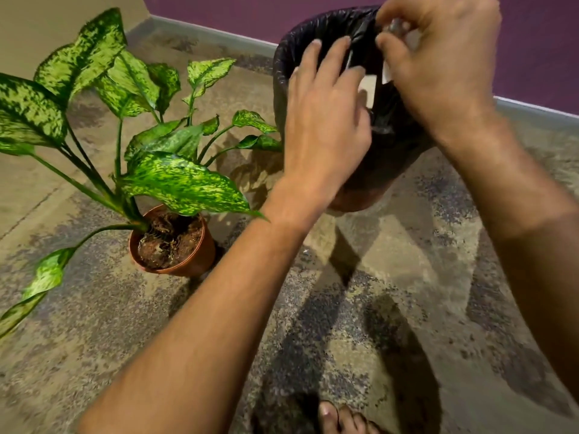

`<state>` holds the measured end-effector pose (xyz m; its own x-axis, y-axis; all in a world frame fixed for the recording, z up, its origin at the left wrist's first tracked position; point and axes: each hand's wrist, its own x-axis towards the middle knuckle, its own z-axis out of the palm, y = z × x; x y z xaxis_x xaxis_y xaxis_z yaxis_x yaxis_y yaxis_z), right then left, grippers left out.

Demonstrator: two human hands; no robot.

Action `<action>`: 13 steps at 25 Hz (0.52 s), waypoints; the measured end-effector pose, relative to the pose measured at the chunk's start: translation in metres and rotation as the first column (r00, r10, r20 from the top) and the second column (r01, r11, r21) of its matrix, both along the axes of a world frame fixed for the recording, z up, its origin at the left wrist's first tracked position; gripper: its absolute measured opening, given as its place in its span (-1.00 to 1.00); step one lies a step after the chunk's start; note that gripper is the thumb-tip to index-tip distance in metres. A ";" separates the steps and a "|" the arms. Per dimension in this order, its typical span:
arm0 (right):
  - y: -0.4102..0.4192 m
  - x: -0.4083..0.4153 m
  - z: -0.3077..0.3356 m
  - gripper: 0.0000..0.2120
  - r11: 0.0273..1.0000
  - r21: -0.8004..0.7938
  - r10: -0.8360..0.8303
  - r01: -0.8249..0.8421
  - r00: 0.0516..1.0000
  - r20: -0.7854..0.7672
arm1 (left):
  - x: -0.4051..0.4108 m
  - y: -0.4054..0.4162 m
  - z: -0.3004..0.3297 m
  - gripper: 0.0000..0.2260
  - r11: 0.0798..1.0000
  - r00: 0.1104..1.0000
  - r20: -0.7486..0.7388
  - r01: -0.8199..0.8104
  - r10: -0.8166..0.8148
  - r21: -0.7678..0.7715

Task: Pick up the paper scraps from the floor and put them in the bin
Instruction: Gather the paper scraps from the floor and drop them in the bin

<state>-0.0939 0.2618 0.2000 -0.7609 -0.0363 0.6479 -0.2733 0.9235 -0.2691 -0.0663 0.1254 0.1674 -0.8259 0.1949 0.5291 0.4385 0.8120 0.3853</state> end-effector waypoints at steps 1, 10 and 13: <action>0.003 -0.006 -0.002 -0.71 0.999 0.038 0.003 -0.004 1.000 0.029 | -0.007 0.001 0.005 -0.74 1.000 1.000 0.030 -0.002 0.003 -0.022; -0.019 0.029 -0.045 -0.74 0.979 -0.006 0.201 -0.202 0.977 -0.070 | 0.039 -0.009 -0.058 -0.84 0.958 0.981 -0.151 0.158 -0.124 0.237; -0.038 0.065 -0.080 -0.82 0.937 -0.142 0.306 -0.318 0.947 -0.099 | 0.077 -0.022 -0.107 -0.77 0.946 0.997 0.005 0.074 -0.079 0.316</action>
<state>-0.0294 0.2233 0.1205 -0.6767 -0.1599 0.7187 -0.5659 0.7374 -0.3688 0.0110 0.1032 0.0600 -0.8247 0.0833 0.5594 0.4853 0.6121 0.6243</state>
